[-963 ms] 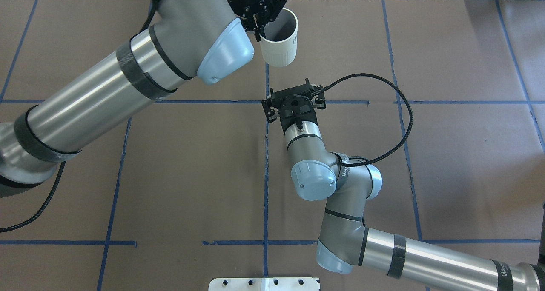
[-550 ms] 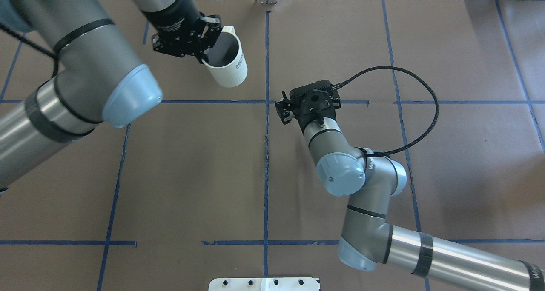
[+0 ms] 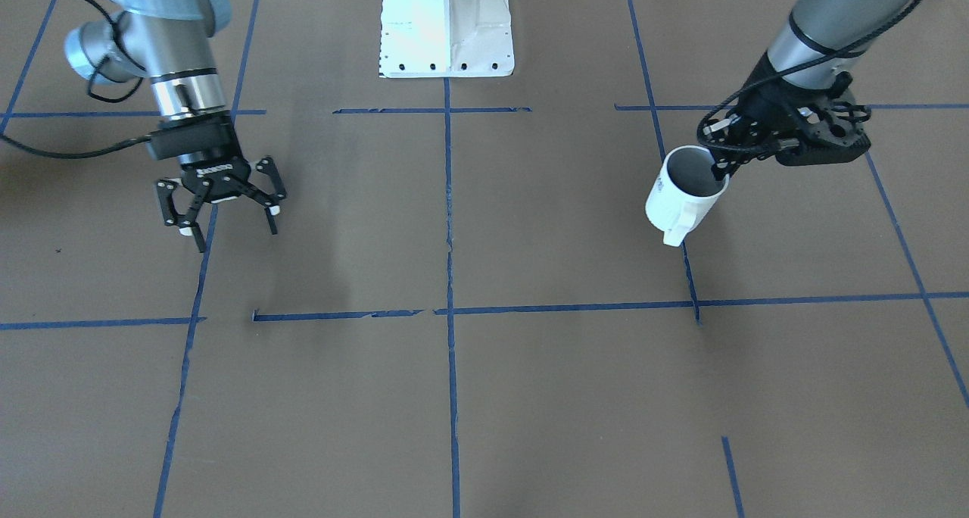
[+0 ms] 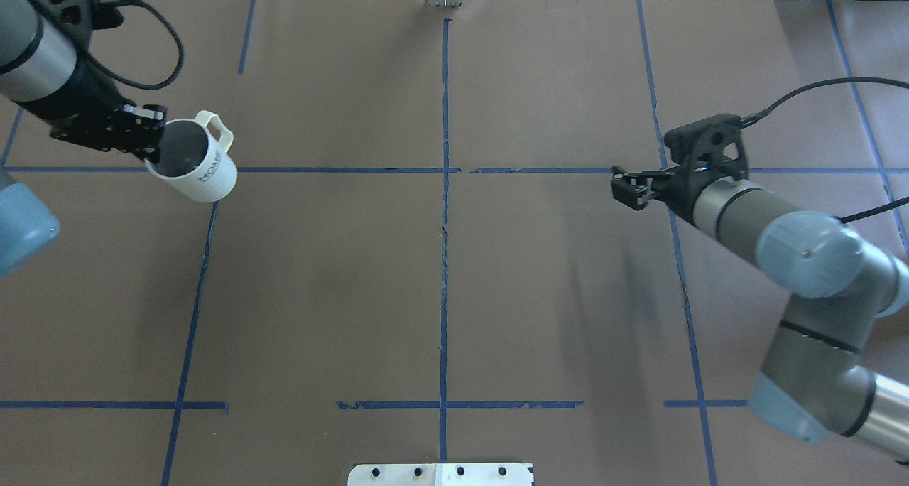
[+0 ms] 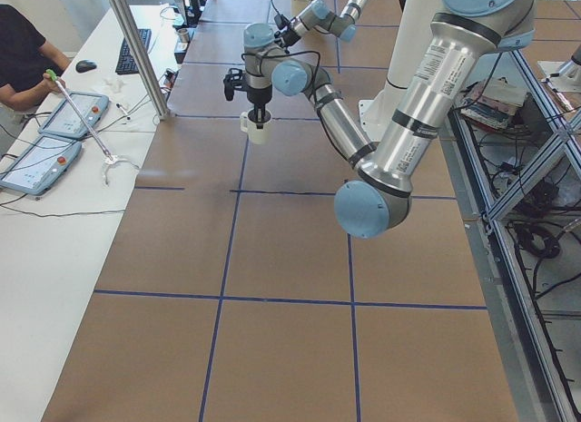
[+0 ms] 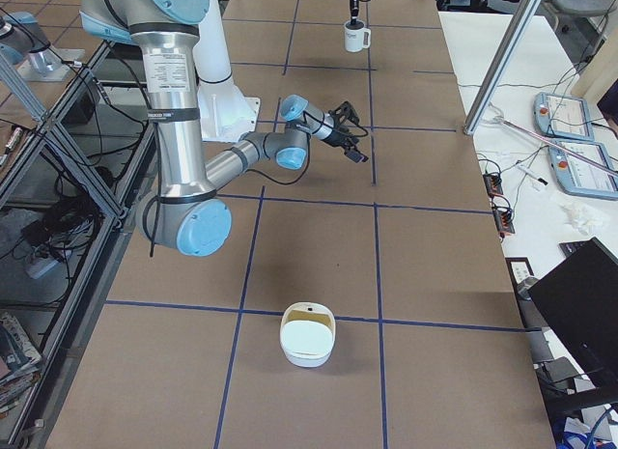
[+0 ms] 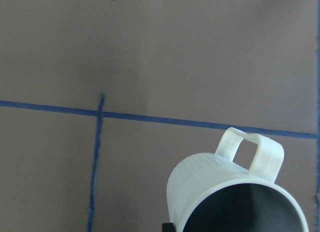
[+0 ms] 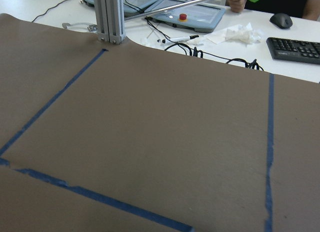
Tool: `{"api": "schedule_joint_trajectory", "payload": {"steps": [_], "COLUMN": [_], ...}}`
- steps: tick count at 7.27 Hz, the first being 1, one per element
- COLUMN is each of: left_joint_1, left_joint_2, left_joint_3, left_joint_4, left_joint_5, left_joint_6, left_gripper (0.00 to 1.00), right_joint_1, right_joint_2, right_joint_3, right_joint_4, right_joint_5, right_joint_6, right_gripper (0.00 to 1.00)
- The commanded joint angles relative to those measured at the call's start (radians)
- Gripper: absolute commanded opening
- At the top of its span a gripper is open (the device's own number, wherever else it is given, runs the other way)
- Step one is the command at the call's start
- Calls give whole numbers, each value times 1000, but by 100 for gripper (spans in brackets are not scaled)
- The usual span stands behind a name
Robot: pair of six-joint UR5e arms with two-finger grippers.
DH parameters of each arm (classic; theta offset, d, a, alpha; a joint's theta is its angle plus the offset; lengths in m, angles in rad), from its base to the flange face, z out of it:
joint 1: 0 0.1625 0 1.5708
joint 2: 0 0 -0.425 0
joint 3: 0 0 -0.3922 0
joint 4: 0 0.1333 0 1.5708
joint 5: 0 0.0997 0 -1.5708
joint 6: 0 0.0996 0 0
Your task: Left arm hands cup to right arm to dump lemon
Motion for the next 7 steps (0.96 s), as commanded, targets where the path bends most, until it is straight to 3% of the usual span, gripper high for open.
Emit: {"api": "schedule_joint_trajectory", "payload": {"steps": [1,2,3,4,5,7], "left_joint_1": [-45,-45,-46,-45,-45,-45], "left_joint_2": [198,276,332,347,382,430], "left_joint_3": [-12,3,42,116,194,210], "left_joint_4": [-51,-135,-240,-393,-565,-640], "left_joint_5": [-38,-36,-36,-36,-36,-41], "left_joint_6": [128,122,76,-93,-155,-159], "left_gripper": [0,0,0,0,0,0], "right_joint_1": [258,387,508,638,726,780], "right_joint_2": [-174,-211,-232,-233,-233,-236], "right_joint_3": [54,42,38,41,43,48], "right_joint_4": [-5,-7,-52,-145,-231,-330], "right_joint_5": [401,581,695,822,896,936], "right_joint_6": [-54,-175,-273,-393,-505,-587], "right_gripper": [100,100,100,100,100,100]}}
